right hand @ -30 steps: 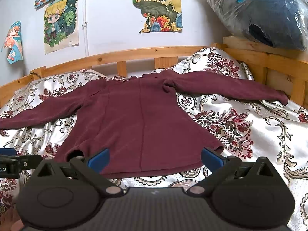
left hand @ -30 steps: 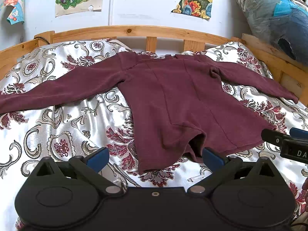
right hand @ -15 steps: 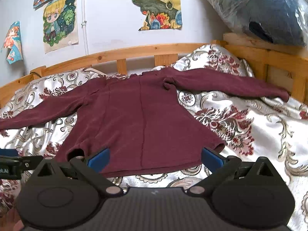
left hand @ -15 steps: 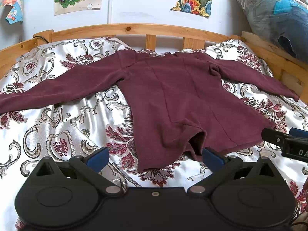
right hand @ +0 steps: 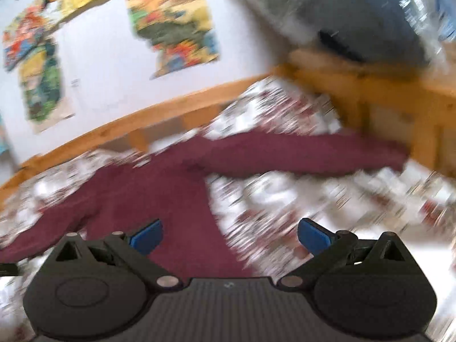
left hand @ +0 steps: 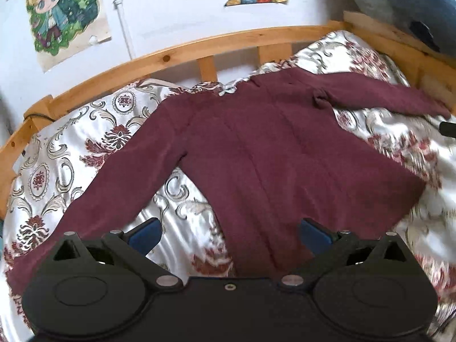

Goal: Fold small clothes
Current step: 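Reach the right gripper to the sleeve cuff and close on it, then carry the cuff across the shirt body and open the right gripper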

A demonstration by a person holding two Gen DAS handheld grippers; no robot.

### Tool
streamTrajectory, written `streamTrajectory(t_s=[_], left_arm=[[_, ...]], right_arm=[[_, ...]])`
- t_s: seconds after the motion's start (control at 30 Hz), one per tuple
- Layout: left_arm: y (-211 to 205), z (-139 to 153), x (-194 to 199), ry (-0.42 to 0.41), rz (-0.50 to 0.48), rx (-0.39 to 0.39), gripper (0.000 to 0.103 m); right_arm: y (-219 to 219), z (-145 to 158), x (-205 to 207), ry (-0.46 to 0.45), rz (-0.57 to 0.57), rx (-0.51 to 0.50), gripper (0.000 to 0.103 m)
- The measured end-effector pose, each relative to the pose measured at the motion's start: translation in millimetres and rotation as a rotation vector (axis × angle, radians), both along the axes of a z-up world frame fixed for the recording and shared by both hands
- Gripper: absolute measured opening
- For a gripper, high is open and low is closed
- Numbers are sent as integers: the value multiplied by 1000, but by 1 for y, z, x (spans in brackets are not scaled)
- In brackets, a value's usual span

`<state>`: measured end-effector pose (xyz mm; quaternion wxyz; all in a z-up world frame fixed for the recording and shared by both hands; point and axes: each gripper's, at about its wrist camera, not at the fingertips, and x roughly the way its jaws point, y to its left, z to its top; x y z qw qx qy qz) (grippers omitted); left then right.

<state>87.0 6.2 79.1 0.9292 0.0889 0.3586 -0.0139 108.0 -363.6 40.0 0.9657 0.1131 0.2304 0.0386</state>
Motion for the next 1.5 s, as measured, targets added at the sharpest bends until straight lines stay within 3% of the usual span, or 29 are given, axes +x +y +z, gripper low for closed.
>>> streamTrajectory(t_s=[0.17,0.27,0.33,0.5,0.67,0.73,0.8,0.83,0.9,0.93,0.97,1.0,1.1,1.27,1.5], left_arm=[[1,-15,39,-47,28,-68,102],[4,-38,64,-36,50,-108,102],[9,-52,77,-13,76,-123,102],[34,-82,96,42,130,-156,102],[49,-99,105,83,120,-160,102],[52,-102,107,93,102,-153,102],[53,-103,107,98,96,-144,102],[54,-103,107,98,97,-145,102],[56,-101,105,94,106,-152,102],[57,-99,103,91,114,-157,102],[59,-97,102,87,122,-164,102],[60,-95,99,83,127,-168,102],[63,-88,93,65,132,-163,102],[67,-75,85,40,141,-134,102],[79,-61,81,-5,173,-180,102]], right_arm=[[-53,-8,59,-18,-156,76,103],[-81,-18,97,-35,-211,142,103],[-96,-26,119,-9,-319,165,103],[-118,-46,143,22,-592,102,103],[-148,-66,157,59,-769,149,101],[-157,-73,163,84,-796,171,97],[-164,-79,168,105,-823,177,79],[-165,-81,169,112,-832,170,75],[-160,-81,172,100,-824,152,52],[-156,-78,173,89,-816,125,46],[-152,-76,174,77,-806,104,29],[-146,-72,174,60,-788,77,20],[-127,-59,169,-5,-746,-13,15],[-76,-19,170,-173,-576,-209,13],[38,40,162,-462,-123,-452,13]])
